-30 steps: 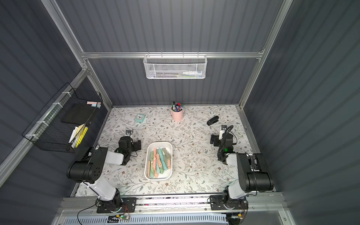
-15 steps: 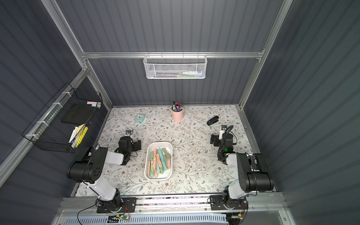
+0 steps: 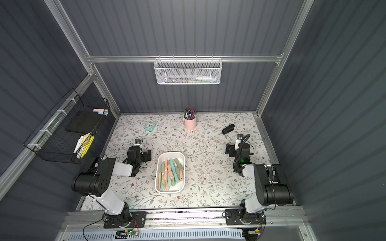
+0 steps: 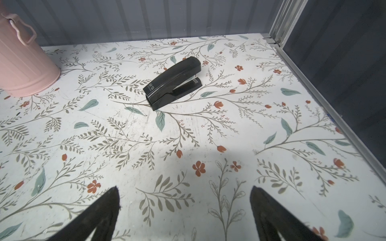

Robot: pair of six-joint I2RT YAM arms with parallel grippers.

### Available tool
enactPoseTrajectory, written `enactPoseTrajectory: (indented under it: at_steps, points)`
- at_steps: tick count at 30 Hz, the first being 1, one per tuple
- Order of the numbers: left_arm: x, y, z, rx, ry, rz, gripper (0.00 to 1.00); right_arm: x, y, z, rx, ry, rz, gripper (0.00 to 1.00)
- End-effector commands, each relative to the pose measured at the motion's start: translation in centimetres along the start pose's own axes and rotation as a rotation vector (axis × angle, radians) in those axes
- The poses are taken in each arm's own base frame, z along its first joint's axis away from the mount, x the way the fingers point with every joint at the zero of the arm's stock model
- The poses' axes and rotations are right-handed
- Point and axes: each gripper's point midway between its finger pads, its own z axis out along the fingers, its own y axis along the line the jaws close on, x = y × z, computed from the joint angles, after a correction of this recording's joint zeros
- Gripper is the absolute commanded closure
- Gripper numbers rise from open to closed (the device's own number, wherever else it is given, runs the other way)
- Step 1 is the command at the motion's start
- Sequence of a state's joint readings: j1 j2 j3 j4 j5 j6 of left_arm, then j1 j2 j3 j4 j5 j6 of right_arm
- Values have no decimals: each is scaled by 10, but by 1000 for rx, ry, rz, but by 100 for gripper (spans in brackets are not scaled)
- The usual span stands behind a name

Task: Take the fruit knife out of the storage box
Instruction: Pick up the fruit knife from the storage box.

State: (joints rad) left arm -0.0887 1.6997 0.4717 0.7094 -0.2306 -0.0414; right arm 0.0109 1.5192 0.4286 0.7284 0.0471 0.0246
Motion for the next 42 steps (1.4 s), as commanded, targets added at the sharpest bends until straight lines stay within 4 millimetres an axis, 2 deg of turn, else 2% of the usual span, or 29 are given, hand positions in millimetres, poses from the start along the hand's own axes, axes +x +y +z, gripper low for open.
enactPoseTrajectory:
  at_steps: [1, 7, 9, 12, 16, 19, 22, 23, 27, 29, 32, 35, 36, 42]
  points:
    - [24, -2, 0, 11, 94, 22, 1, -11, 2, 0, -10, -27, -13, 1]
    - [24, -1, 0, 10, 94, 21, 1, -11, 2, -1, -12, -29, -13, 1]
    - [20, 3, -2, -21, 74, 38, 1, -19, 0, -3, -2, -62, -19, 1]
    - [-2, -1, -14, -63, 116, 105, 1, -40, -7, -11, 45, -91, -18, 1]
    - [-47, 7, -42, -144, 106, 119, 1, -63, -14, -30, 86, 41, 80, 1]
    - [-74, 7, -66, -140, 90, 78, 1, -83, -3, -44, 30, 60, 133, 1]
    - [-95, -3, -90, -95, 101, 56, 1, -104, 23, -61, -97, 53, 175, 1]
    - [-99, -8, -98, -67, 109, 55, 1, -109, 39, -67, -166, 62, 170, 1]
    - [-112, -17, -124, 11, 144, 5, 1, -127, 113, -97, -475, 98, 72, 2]
    - [-114, -18, -133, 36, 153, 7, 1, -130, 157, -120, -641, 113, -9, 3]
    - [-116, -21, -148, 77, 168, -4, 1, -124, 203, -146, -784, 125, -129, 4]
    - [-116, -21, -162, 110, 175, 4, 1, -116, 237, -169, -885, 139, -196, 7]
    - [-115, -22, -166, 125, 178, 4, 1, -105, 249, -170, -909, 179, -220, 7]
    - [-110, -28, -187, 203, 186, 8, 0, -61, 294, -198, -967, 324, -420, 13]
